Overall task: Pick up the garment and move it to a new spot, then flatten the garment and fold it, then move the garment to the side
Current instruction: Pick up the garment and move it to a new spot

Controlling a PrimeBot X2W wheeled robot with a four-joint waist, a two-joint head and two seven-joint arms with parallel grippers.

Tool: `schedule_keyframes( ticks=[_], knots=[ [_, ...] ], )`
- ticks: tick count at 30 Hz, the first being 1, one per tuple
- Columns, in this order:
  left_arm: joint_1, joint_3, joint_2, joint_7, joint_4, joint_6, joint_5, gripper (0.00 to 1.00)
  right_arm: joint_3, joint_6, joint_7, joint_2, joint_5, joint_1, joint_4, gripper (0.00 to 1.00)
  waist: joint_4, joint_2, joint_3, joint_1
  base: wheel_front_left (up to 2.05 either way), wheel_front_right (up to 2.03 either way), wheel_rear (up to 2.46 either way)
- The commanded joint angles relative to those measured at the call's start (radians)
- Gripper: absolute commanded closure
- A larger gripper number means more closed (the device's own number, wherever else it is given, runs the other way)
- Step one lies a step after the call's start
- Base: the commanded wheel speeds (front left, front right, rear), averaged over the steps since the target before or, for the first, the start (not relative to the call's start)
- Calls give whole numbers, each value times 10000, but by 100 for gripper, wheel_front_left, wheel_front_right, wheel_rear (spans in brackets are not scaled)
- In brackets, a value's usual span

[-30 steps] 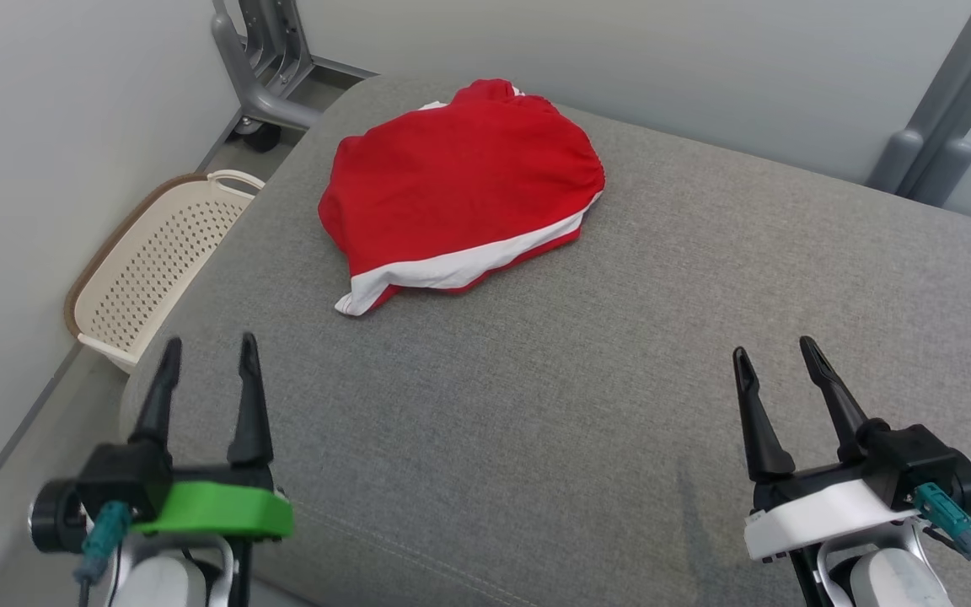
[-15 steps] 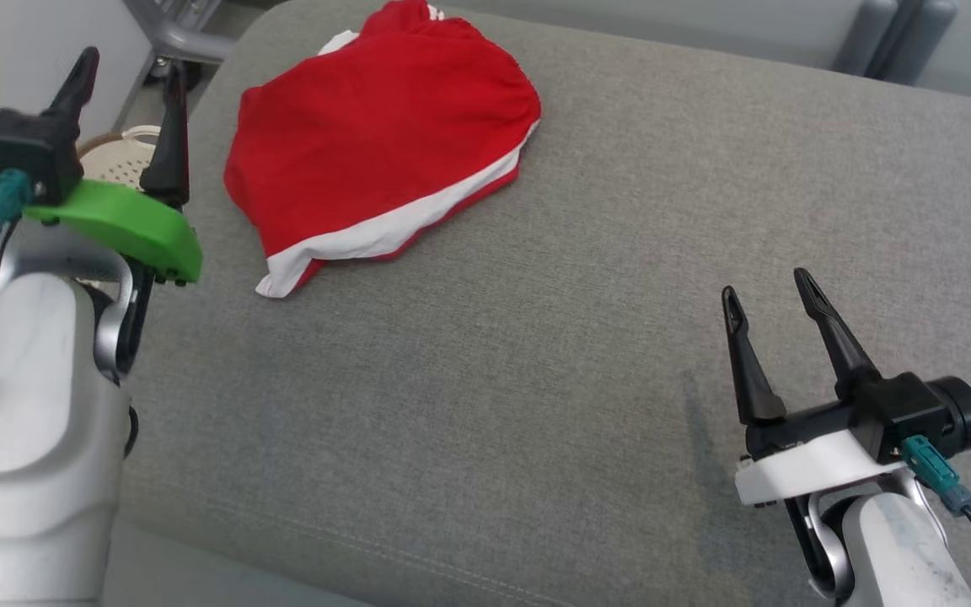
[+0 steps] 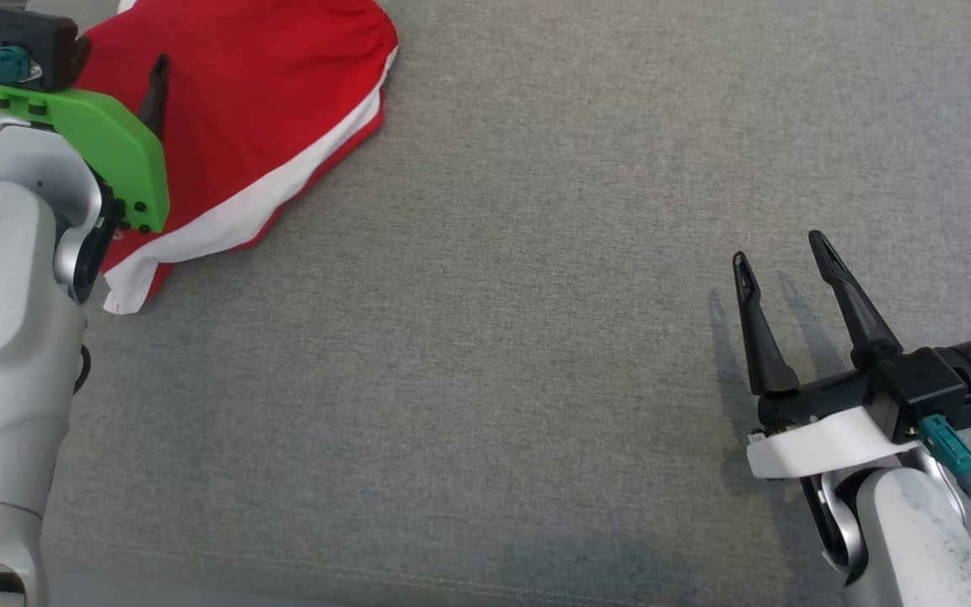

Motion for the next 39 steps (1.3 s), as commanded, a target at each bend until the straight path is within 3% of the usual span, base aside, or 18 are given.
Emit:
schedule_keyframes(
  ticks=[1,11,12,13,14,15,16,39],
  knots=[
    [-253,-94,147,67,260,-14,-176,0,0,1,-33,-57,-94,-192,-107,0,-683,0,735,-1,0,0,0],
    [-690,-450,417,158,1883,-16,-960,0,13,1,-33,-15,-129,-303,-353,0,-941,0,1102,-1,0,0,0],
    [-731,-477,430,103,1987,-16,-1015,6,-7,1,-33,-7,-137,-317,-364,0,-943,0,1107,-1,0,0,0],
    [-747,-518,423,44,2057,-16,-1061,53,-42,1,-33,1,-139,-334,-372,0,-942,0,1101,-1,0,0,0],
    [-780,-565,427,-40,2124,-16,-1098,65,-64,1,-33,13,-140,-347,-377,0,-938,0,1088,-1,0,0,0],
    [-846,-616,453,-144,2163,-16,-1111,92,-84,1,-33,32,-142,-355,-387,0,-930,0,1066,-1,0,0,0],
    [-900,-680,487,-253,2198,-16,-1129,100,-95,1,-33,51,-145,-345,-377,0,-917,0,1027,-1,0,0,0],
    [-1958,-2350,1116,-1866,1219,-17,-1559,100,-140,1,-33,256,465,87,153,0,-898,0,-1127,-1,0,0,0]
  ],
)
